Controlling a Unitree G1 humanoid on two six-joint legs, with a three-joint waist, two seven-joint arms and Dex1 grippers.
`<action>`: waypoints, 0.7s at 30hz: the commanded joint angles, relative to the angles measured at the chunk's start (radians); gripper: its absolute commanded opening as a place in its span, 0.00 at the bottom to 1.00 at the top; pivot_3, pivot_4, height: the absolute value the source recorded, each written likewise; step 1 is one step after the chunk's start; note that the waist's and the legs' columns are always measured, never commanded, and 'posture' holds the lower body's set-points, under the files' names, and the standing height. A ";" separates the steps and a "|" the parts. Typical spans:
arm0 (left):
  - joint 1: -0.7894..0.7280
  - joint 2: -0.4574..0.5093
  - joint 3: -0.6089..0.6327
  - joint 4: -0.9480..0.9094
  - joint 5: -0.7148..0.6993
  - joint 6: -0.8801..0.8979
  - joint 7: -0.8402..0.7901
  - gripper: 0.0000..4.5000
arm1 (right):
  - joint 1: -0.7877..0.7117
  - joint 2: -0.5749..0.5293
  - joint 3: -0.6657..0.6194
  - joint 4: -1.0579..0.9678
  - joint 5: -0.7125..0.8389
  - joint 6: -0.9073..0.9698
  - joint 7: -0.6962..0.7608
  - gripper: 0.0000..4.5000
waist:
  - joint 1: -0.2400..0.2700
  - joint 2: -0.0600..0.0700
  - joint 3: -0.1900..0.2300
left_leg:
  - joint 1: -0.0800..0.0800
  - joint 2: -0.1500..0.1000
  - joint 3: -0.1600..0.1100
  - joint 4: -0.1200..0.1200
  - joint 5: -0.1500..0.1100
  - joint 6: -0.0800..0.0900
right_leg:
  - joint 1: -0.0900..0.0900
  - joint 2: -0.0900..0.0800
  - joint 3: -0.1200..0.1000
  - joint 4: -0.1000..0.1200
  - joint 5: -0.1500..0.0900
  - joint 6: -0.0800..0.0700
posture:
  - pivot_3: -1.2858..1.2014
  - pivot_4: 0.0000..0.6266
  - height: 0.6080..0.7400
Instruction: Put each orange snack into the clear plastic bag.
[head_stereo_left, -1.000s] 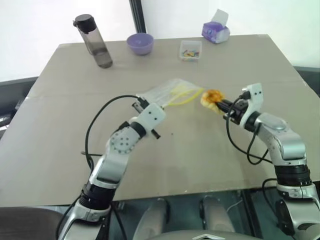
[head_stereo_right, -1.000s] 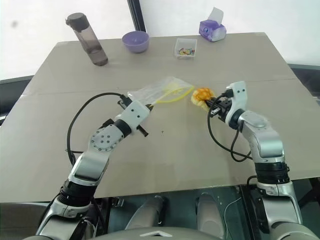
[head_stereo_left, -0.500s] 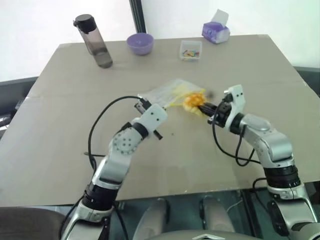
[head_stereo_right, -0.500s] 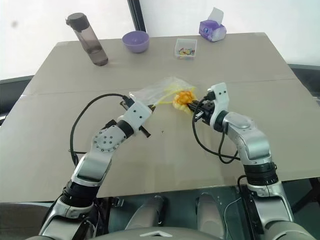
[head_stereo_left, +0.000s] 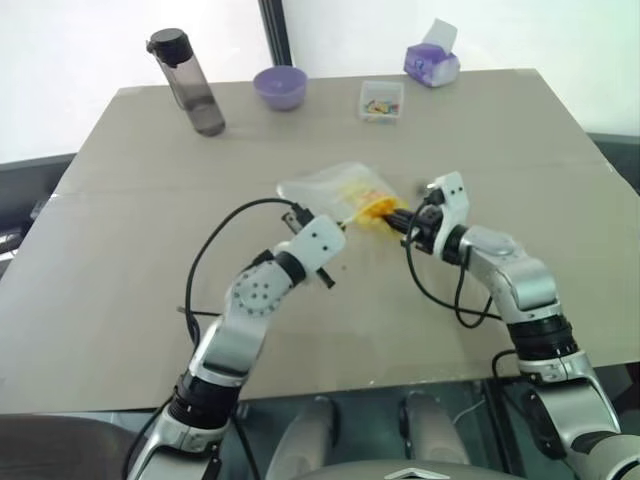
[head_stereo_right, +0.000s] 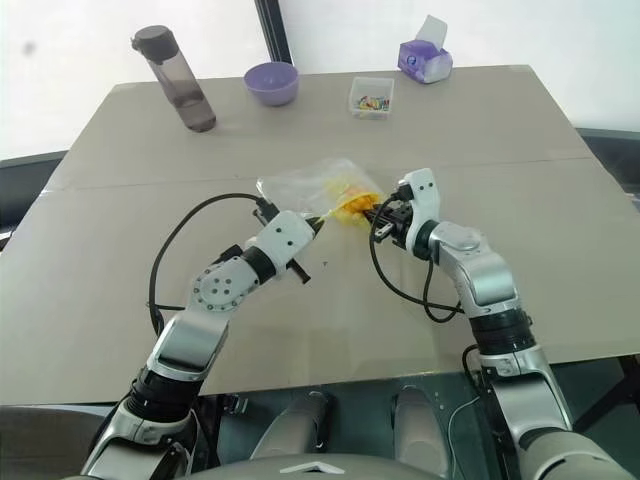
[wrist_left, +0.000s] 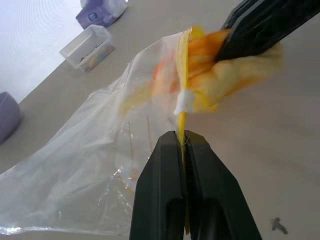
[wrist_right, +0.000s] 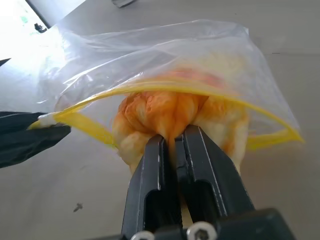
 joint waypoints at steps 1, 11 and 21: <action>0.013 0.002 -0.007 -0.066 -0.019 -0.025 -0.018 0.00 | -0.056 0.034 -0.030 0.000 0.034 -0.021 0.014 0.01 | -0.002 0.000 0.000 | 0.000 0.000 0.000 0.000 0.000 0.000 | 0.000 0.000 0.000 0.000 0.000 0.000 | 0.52 0.24 1.00; 0.032 -0.013 -0.020 -0.089 -0.030 -0.012 -0.029 0.00 | -0.116 0.091 -0.045 0.077 0.032 -0.046 -0.021 0.01 | 0.001 0.000 0.000 | 0.000 0.000 0.000 0.000 0.000 0.000 | 0.000 0.000 0.000 0.000 0.000 0.000 | 0.52 0.24 1.00; 0.025 -0.018 -0.014 -0.078 -0.041 -0.017 -0.032 0.00 | -0.107 0.108 -0.032 0.068 -0.011 -0.077 -0.051 0.66 | -0.001 0.000 0.000 | 0.000 0.000 0.000 0.000 0.000 0.000 | 0.000 0.000 0.000 0.000 0.000 0.000 | 0.52 0.24 1.00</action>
